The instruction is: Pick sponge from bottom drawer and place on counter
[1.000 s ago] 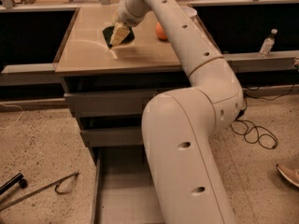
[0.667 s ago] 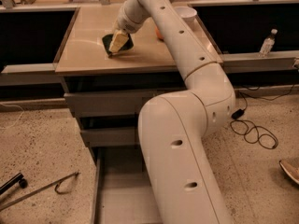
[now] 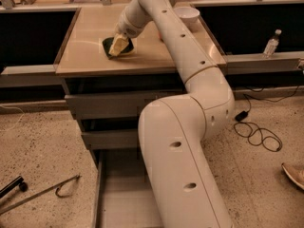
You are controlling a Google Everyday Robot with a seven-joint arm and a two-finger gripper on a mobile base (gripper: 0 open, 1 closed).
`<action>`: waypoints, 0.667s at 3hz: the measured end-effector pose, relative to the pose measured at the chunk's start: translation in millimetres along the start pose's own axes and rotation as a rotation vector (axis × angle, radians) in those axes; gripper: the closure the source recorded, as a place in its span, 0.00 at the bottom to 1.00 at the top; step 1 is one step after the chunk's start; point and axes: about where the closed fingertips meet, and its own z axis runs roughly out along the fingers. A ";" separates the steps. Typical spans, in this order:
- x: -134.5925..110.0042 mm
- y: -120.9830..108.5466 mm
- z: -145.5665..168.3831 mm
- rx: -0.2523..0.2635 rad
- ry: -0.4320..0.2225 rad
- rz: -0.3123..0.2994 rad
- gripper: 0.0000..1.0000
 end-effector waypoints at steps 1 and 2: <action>0.0 0.0 0.0 0.000 0.000 0.000 0.57; 0.0 0.0 0.1 0.000 0.000 0.000 0.34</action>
Offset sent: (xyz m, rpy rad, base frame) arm 0.0000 0.0000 0.0000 0.0000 0.0000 0.0000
